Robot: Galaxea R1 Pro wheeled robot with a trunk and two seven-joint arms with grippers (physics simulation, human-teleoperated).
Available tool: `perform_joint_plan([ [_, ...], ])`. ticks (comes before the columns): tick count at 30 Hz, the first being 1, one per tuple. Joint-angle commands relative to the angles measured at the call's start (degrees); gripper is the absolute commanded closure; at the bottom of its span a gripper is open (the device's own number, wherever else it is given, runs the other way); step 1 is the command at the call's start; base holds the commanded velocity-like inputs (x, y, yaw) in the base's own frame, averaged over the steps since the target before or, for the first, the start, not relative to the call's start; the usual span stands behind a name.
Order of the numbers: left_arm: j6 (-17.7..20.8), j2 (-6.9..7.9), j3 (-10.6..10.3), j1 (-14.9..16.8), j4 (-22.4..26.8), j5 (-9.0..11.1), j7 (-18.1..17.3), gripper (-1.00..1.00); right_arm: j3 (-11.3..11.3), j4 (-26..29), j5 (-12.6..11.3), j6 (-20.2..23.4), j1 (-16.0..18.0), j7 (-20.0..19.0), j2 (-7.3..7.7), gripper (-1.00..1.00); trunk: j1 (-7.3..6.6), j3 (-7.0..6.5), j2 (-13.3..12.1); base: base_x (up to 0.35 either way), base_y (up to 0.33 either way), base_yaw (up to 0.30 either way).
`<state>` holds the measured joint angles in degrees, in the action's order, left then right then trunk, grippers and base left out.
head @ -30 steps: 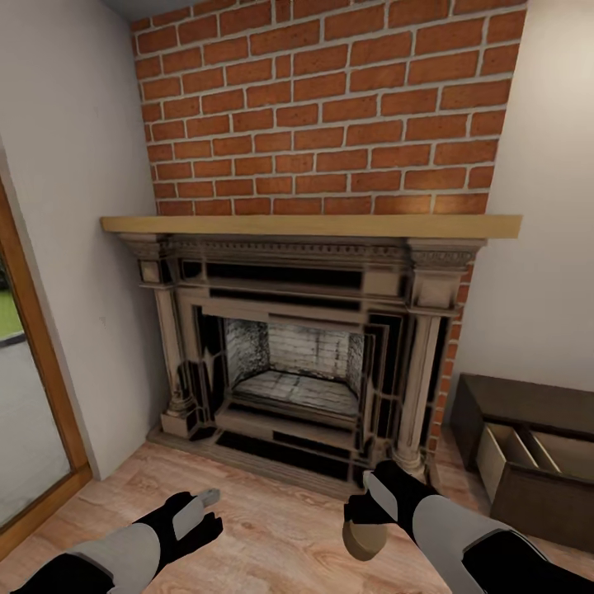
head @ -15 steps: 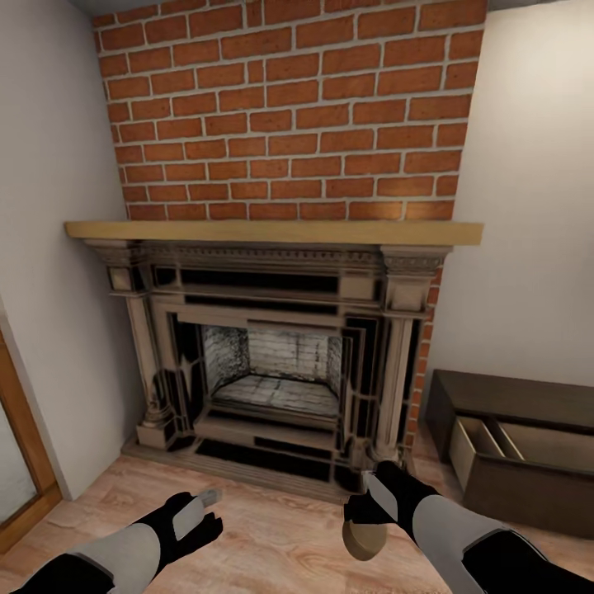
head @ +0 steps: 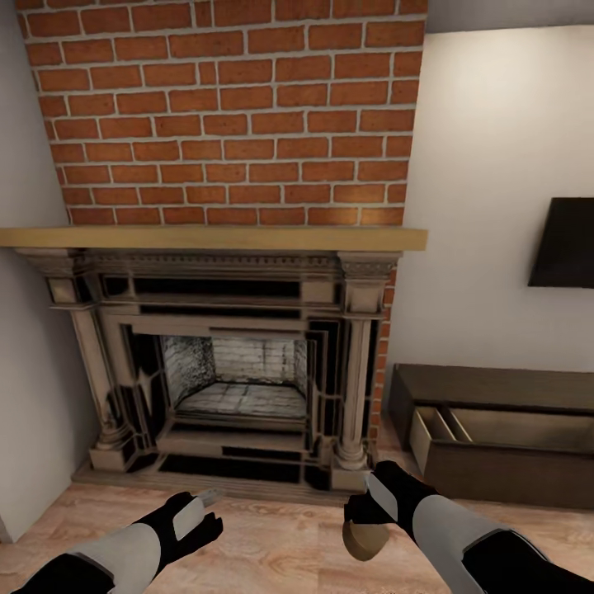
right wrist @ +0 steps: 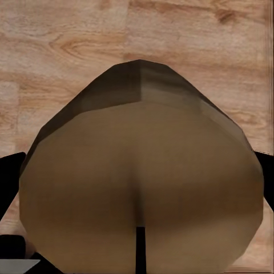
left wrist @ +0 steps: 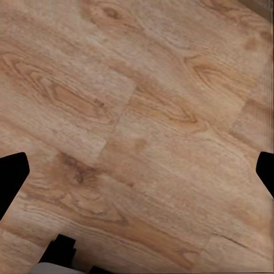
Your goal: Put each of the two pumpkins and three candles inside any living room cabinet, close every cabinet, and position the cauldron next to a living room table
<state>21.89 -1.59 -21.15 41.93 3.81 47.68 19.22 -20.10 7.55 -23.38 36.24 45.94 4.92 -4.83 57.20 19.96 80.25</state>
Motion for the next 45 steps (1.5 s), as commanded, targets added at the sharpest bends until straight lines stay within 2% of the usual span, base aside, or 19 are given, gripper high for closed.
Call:
perform_joint_plan([
  [1, 0.26, 0.02, -0.47, 0.00, 0.14, 0.57, 0.38, -1.00, -0.30, 0.10, -0.61, 0.23, 0.03, 0.44, 0.00, 1.00, -0.23, -0.11, -0.38, 0.000, 0.000, -0.295],
  [18, 0.26, 0.01, -0.51, 0.01, 0.14, 0.57, 0.38, -1.00, -0.30, 0.10, -0.61, 0.21, 0.03, 0.44, 0.00, 1.00, -3.96, -3.82, -7.19, 0.000, 0.000, -0.273],
  [30, 0.26, 0.01, -0.56, 0.00, 0.15, 0.57, 0.04, -1.00, -0.30, 0.10, -0.61, 0.22, 0.03, 0.52, 0.00, 1.00, -3.96, -4.52, -7.19, 0.020, -0.018, -0.218],
  [45, 0.26, -0.05, -0.56, 0.00, 0.14, 0.49, -0.02, -1.00, -0.30, 0.10, -0.53, 0.23, 0.03, 0.53, 0.00, 1.00, -3.96, -4.56, -7.19, 0.137, -0.280, -0.011],
])
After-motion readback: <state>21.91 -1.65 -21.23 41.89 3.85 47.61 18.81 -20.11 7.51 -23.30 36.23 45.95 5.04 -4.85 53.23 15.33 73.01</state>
